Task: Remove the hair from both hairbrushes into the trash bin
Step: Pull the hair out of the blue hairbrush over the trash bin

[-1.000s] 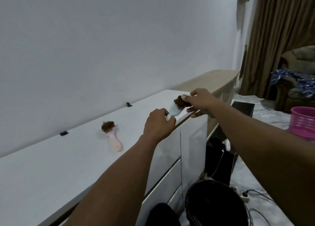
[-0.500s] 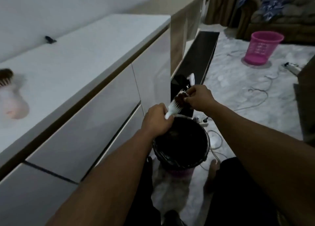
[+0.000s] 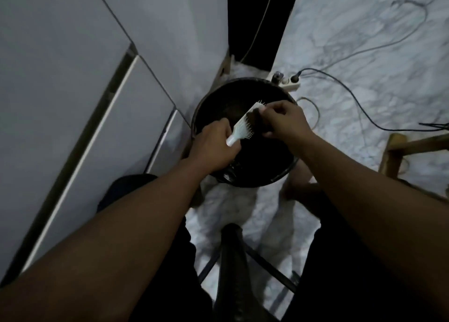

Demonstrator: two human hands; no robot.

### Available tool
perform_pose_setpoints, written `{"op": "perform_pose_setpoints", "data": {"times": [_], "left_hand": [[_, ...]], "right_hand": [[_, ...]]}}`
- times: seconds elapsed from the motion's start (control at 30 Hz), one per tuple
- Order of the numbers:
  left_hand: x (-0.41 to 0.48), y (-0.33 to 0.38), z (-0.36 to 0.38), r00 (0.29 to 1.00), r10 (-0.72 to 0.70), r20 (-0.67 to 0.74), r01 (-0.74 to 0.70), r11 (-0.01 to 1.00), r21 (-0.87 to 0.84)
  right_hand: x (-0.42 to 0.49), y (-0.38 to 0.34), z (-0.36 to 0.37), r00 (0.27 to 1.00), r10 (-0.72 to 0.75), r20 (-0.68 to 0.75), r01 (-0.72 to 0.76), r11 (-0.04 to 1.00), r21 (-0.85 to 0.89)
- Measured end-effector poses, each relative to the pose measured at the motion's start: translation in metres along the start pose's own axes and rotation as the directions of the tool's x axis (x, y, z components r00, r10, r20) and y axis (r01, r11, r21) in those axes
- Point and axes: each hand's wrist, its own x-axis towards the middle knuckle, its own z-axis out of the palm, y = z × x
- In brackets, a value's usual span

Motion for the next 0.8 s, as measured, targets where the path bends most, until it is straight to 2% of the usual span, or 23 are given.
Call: {"op": "perform_pose_setpoints", "data": {"times": [0.07, 0.23, 0.4, 0.47, 0.57, 0.63, 0.73, 0.8], "left_hand": [[0.016, -0.009, 0.013, 1.000, 0.016, 0.014, -0.016, 1.000, -0.013], [0.031, -0.034, 0.044, 0.997, 0.065, 0.035, -0.063, 0.997, -0.040], [0.054, -0.038, 0.058, 0.997, -0.071, 0.029, 0.074, 0.987, -0.140], [0.066, -0.040, 0.058, 0.992, -0.095, 0.082, 0.105, 0.986, -0.130], [0.078, -0.042, 0.059, 0.968, -0.109, 0.226, 0.145, 0.978, -0.148], [0.084, -0.041, 0.061, 0.948, -0.130, 0.291, 0.207, 0.946, -0.250], [0.093, -0.039, 0.065, 0.910, -0.169, 0.379, 0.344, 0.818, -0.460], [0.095, -0.035, 0.064, 0.892, -0.160, 0.423, 0.386, 0.758, -0.526]], "right_hand": [[0.014, 0.013, 0.009, 0.999, 0.039, -0.006, -0.039, 0.997, 0.065], [0.045, 0.042, 0.024, 0.997, 0.046, -0.062, -0.040, 0.995, 0.095], [0.079, 0.045, 0.030, 0.997, 0.030, -0.065, -0.025, 0.997, 0.074], [0.088, 0.041, 0.034, 0.998, 0.030, -0.047, -0.027, 0.997, 0.077], [0.095, 0.034, 0.042, 0.997, 0.082, 0.014, -0.083, 0.973, 0.215], [0.100, 0.030, 0.044, 0.990, 0.133, 0.037, -0.138, 0.946, 0.293], [0.105, 0.026, 0.039, 0.965, 0.249, 0.079, -0.257, 0.855, 0.451], [0.105, 0.025, 0.034, 0.954, 0.281, 0.102, -0.293, 0.810, 0.508]]}}
